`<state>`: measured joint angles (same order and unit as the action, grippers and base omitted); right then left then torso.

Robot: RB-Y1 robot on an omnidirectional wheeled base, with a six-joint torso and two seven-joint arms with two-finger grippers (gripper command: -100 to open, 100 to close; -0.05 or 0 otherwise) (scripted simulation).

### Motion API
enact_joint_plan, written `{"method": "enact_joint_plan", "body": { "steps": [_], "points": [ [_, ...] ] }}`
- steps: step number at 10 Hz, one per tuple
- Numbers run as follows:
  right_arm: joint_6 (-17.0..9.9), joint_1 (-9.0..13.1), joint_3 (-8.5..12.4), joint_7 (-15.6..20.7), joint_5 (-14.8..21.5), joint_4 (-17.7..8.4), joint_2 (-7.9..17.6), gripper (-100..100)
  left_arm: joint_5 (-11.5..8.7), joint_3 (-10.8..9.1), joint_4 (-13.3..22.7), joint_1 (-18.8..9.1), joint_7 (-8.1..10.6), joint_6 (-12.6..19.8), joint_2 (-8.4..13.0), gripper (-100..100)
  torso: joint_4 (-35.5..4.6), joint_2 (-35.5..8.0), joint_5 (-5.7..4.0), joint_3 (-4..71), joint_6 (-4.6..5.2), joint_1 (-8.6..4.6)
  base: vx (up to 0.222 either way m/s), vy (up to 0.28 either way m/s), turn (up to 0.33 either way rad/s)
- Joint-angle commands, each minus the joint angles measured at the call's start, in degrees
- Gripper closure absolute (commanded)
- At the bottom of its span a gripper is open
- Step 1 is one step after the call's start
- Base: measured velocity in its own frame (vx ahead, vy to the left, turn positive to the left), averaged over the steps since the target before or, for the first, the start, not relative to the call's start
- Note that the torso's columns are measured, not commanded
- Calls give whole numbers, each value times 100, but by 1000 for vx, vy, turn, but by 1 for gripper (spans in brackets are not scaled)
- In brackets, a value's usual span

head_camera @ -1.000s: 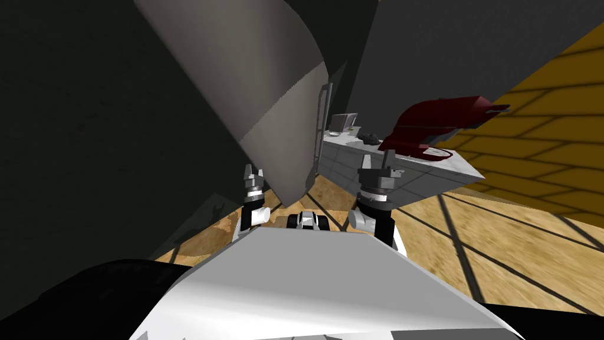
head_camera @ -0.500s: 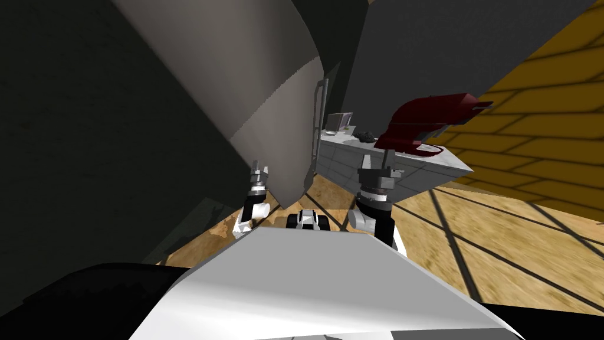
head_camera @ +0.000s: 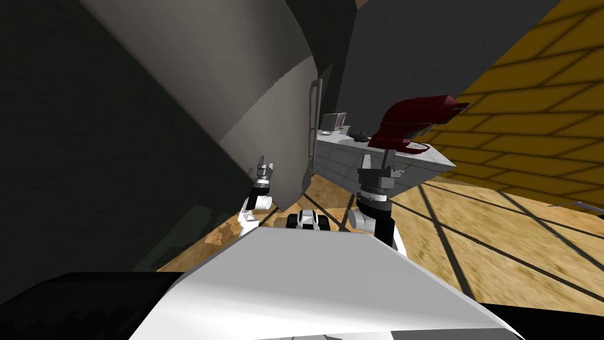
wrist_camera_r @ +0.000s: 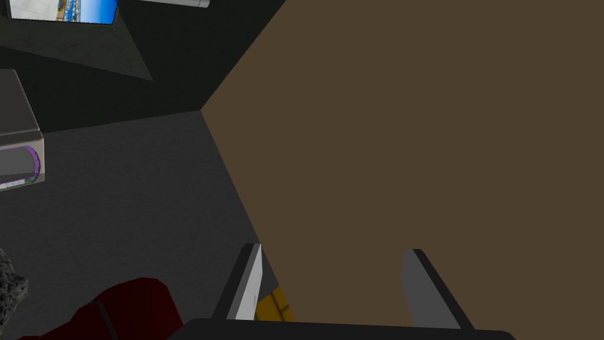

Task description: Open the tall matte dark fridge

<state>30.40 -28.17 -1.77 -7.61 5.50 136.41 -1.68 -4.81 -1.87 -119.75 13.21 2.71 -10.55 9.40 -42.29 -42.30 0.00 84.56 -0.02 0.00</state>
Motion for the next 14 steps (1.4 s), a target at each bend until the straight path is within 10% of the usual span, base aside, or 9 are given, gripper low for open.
{"method": "enact_joint_plan", "body": {
  "steps": [1,14],
  "points": [
    [0,0,0,0,0,0,0,0,-62,50,174,-409,-7,271,163,-100,0,1,1,0,3,1,24,17,-108],
    [0,0,0,0,0,0,0,0,-333,307,1178,-2316,-124,1688,774,-100,25,156,-11,106,53,-1,15,16,-100]
  ]
}}
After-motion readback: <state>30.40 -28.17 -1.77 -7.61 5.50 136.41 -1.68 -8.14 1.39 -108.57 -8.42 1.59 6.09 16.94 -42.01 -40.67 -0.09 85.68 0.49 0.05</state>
